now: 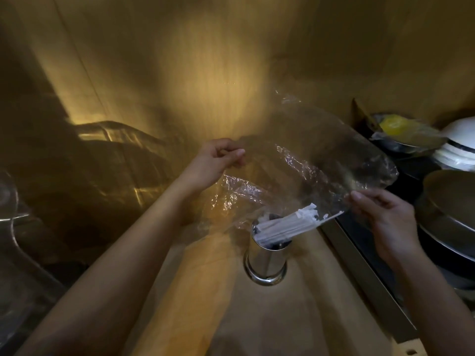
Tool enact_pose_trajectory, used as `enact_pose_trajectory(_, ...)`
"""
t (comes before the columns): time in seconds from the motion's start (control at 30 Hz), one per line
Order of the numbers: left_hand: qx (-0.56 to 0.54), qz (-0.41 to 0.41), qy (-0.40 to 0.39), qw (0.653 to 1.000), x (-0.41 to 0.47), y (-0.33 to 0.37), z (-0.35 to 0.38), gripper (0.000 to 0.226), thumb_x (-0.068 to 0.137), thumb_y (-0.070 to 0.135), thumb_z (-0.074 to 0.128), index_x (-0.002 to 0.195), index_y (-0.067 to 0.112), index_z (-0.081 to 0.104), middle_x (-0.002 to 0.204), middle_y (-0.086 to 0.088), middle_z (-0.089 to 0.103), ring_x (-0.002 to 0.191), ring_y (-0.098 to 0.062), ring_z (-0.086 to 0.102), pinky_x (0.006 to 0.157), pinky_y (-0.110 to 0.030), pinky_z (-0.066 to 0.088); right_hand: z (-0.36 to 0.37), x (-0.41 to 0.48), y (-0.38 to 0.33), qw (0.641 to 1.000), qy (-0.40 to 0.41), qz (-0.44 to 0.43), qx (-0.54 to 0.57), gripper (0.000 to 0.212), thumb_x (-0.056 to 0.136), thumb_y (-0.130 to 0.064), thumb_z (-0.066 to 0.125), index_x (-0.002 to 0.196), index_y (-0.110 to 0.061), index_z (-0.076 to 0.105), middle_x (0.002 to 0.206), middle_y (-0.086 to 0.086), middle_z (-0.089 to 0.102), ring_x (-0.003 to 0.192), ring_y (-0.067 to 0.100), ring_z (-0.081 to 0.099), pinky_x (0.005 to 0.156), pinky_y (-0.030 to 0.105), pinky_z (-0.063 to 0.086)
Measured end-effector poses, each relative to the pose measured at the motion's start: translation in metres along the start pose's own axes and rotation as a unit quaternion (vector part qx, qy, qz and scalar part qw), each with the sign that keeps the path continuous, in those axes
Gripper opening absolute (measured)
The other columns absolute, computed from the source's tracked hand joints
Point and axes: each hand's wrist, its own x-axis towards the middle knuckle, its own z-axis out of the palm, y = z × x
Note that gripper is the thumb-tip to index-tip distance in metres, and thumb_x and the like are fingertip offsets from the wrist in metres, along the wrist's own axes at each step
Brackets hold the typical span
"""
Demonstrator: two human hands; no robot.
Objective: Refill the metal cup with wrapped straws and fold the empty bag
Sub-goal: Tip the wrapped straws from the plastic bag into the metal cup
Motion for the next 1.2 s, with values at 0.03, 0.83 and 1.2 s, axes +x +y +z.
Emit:
enact_pose_trajectory(0.03,-0.012,0.000,0.010,1.000,-0.001,-0.001,-0.004,0.008,0.089,0.006,0.056,0.084,0.005,0.063,0.068,0.000,0.065,0.058,0.002,0.061,0.064,-0.015,0.049,0.004,0.002,-0.008,1.000,-0.008,-0.016,-0.013,0.008,0.080,-0.004,0.062,0.083,-0.010,0.066,0.072,0.000,0.068,0.068,0.008,0.062,0.069,0.022,0.049)
enact_pose_trajectory(0.83,-0.205,-0.181,0.134,0.952,-0.040,-0.059,-0.036,0.010,0.082,0.005,0.064,0.090,0.010,0.067,0.075,0.002,0.073,0.074,-0.011,0.066,0.071,-0.024,0.053,0.054,0.029,-0.016,0.977,-0.192,-0.033,-0.089,0.023,0.078,-0.004,0.065,0.100,-0.006,0.065,0.090,0.003,0.066,0.079,0.004,0.062,0.073,0.016,0.048)
enact_pose_trajectory(1.2,-0.209,-0.201,0.113,0.950,-0.050,-0.061,-0.022,0.005,0.080,0.004,0.066,0.080,0.006,0.071,0.071,-0.005,0.072,0.075,-0.021,0.062,0.073,-0.029,0.051,0.047,0.032,-0.017,0.988,-0.115,-0.067,-0.073,0.007,0.076,-0.010,0.068,0.076,-0.016,0.070,0.064,-0.006,0.070,0.063,0.003,0.062,0.060,0.012,0.049)
